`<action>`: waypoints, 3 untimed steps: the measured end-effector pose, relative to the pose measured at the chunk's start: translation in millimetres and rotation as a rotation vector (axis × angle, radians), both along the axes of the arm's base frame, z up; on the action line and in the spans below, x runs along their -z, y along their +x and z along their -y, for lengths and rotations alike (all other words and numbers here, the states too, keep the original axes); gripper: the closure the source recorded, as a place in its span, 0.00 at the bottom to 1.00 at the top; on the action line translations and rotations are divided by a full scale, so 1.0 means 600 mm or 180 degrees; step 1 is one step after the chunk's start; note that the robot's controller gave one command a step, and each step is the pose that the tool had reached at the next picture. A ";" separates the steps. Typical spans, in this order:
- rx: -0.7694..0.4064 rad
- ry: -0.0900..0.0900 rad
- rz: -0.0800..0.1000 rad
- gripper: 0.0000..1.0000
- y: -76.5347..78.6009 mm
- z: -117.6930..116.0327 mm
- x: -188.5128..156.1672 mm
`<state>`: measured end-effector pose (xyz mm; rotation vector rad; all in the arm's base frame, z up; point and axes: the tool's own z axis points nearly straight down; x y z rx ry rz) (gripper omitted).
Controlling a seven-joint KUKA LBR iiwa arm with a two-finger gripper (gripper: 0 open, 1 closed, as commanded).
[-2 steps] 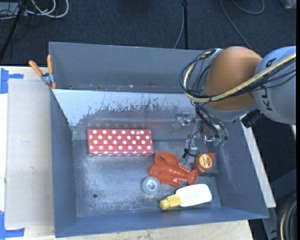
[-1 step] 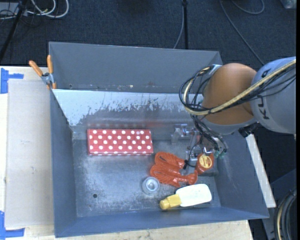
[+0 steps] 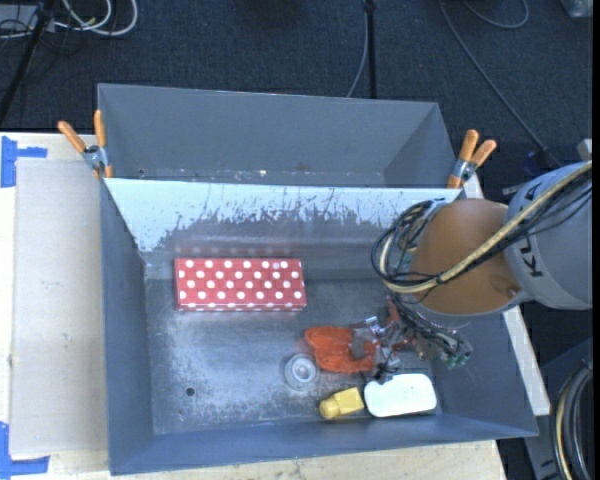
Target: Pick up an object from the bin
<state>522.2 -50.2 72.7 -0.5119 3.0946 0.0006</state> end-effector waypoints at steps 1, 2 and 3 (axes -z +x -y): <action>-0.0001 0.0000 0.0000 1.00 0.000 0.000 0.000; -0.0120 0.0004 -0.0041 1.00 -0.011 -0.005 -0.058; -0.0056 0.0004 -0.0005 1.00 0.013 -0.004 -0.122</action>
Offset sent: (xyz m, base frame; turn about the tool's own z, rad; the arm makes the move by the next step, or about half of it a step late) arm -0.0075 0.0046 0.1022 -0.0938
